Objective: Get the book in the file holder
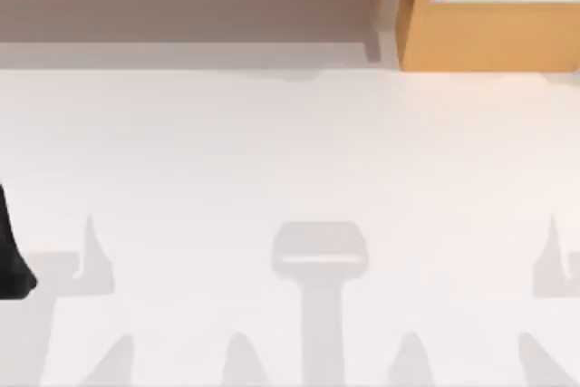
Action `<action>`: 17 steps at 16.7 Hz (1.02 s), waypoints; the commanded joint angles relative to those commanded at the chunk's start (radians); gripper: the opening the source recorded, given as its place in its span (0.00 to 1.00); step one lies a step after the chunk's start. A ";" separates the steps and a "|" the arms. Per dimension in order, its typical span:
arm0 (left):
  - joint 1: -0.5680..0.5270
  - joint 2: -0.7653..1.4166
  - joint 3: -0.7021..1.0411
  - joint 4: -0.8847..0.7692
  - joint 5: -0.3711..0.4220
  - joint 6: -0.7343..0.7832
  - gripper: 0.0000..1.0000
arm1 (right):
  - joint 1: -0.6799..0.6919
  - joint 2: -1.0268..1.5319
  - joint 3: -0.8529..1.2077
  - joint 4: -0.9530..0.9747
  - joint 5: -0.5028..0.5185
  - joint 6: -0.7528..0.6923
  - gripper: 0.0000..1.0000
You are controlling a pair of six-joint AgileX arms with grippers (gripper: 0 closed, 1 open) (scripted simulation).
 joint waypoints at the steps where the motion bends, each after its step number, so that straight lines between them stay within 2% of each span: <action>1: 0.000 0.000 0.000 0.000 0.000 0.000 1.00 | 0.000 0.000 0.000 0.000 0.000 0.000 1.00; 4: 0.000 0.000 0.000 0.000 0.000 0.000 1.00 | 0.014 0.029 0.026 0.005 0.013 -0.002 1.00; 8: 0.000 0.000 0.000 0.000 0.000 0.000 1.00 | 0.097 0.201 0.177 0.038 0.088 -0.012 1.00; 12: 0.000 0.000 0.000 0.000 0.000 0.000 1.00 | 0.227 0.502 0.435 0.097 0.211 -0.024 1.00; 17: 0.000 0.000 0.000 0.000 0.000 0.000 1.00 | 0.407 0.996 0.842 0.196 0.388 -0.035 1.00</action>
